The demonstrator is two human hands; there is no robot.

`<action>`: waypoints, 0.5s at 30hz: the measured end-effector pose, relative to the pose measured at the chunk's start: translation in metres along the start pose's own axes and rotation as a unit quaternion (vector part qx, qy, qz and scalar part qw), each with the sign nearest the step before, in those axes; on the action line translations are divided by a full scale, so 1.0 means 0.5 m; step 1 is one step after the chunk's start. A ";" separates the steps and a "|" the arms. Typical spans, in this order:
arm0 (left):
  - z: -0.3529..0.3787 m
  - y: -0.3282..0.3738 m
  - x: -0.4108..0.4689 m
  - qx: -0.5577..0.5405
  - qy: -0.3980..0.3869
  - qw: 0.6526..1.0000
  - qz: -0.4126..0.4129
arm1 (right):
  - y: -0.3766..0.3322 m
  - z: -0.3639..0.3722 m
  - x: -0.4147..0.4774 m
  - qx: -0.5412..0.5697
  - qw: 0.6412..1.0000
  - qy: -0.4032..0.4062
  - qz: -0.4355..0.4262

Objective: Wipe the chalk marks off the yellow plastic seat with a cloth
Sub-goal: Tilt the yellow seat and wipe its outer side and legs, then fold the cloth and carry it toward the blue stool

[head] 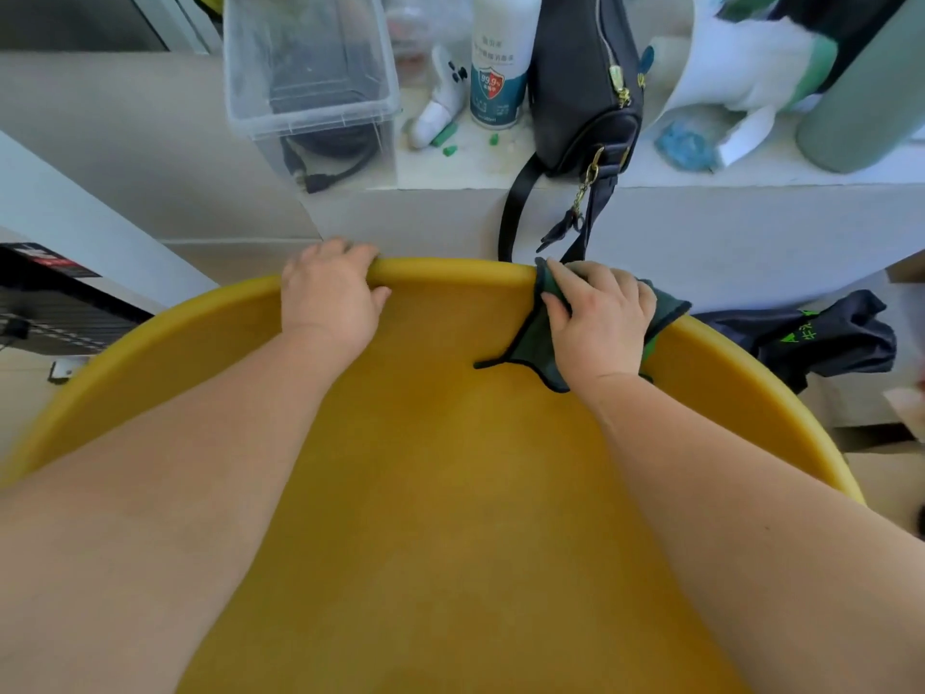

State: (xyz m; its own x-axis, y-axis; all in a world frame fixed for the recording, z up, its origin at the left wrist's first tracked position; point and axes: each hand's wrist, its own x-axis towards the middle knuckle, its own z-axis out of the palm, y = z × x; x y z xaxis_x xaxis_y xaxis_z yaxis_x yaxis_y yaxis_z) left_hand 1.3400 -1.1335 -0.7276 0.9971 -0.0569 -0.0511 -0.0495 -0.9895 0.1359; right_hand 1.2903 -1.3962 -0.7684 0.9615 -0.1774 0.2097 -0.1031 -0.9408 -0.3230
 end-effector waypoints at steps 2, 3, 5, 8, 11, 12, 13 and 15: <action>-0.015 0.042 -0.033 -0.028 -0.004 1.000 0.001 | -0.007 -0.014 0.005 0.033 0.999 0.007 0.004; -0.021 0.067 -0.055 -0.053 -0.008 0.999 0.012 | -0.015 -0.023 0.002 0.052 0.999 0.007 0.005; -0.038 0.117 -0.107 -0.116 -0.023 0.992 0.037 | -0.037 -0.055 -0.016 0.092 0.996 -0.002 0.000; -0.068 0.171 -0.188 -0.223 -0.077 0.972 0.011 | -0.082 -0.134 -0.064 0.169 0.985 -0.037 0.004; -0.121 0.201 -0.259 -0.316 -0.086 0.945 -0.019 | -0.121 -0.240 -0.119 0.277 0.956 -0.091 0.011; -0.147 0.207 -0.282 -0.339 -0.078 0.937 -0.029 | -0.131 -0.281 -0.138 0.311 0.944 -0.113 0.020; -0.176 0.213 -0.303 -0.356 -0.071 0.931 -0.035 | -0.140 -0.322 -0.154 0.335 0.932 -0.131 0.029; -0.239 0.221 -0.348 -0.376 -0.080 0.922 -0.042 | -0.152 -0.402 -0.187 0.357 0.919 -0.163 0.040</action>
State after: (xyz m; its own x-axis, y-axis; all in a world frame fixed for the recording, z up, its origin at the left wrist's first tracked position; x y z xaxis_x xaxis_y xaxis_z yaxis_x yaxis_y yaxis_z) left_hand 1.1679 -1.2168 -0.5852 0.9714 -0.0623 -0.2291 0.1416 -0.6224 0.7698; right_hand 1.1570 -1.3663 -0.5779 0.9952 -0.0325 -0.0920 -0.0963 -0.4782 -0.8729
